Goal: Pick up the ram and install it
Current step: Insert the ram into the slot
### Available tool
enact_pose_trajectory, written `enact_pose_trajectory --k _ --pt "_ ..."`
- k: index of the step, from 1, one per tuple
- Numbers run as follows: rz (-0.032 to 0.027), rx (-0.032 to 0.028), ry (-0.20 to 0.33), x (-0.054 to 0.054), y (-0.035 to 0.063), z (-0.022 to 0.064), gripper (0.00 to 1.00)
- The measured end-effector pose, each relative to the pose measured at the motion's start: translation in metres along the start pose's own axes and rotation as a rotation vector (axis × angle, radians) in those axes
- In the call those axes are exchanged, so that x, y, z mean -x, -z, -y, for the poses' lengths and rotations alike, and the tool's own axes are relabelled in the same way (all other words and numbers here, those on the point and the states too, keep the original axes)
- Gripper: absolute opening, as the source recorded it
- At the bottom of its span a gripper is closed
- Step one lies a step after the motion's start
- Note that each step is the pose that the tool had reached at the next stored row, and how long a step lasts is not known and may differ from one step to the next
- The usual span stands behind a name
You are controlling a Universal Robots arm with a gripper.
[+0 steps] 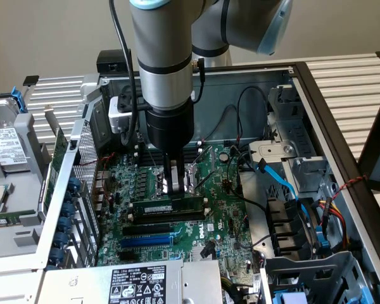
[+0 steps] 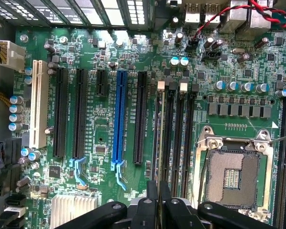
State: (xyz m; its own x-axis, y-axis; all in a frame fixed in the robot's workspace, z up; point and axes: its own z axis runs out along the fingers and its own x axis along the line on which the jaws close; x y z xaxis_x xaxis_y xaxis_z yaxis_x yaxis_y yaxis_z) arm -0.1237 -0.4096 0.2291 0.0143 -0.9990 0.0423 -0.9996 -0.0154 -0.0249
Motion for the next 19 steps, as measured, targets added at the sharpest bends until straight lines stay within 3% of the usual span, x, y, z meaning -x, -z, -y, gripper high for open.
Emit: enact_pose_trajectory --k 19 --pt "-0.0005 -0.0033 -0.015 0.0001 -0.0016 -0.0021 0.13"
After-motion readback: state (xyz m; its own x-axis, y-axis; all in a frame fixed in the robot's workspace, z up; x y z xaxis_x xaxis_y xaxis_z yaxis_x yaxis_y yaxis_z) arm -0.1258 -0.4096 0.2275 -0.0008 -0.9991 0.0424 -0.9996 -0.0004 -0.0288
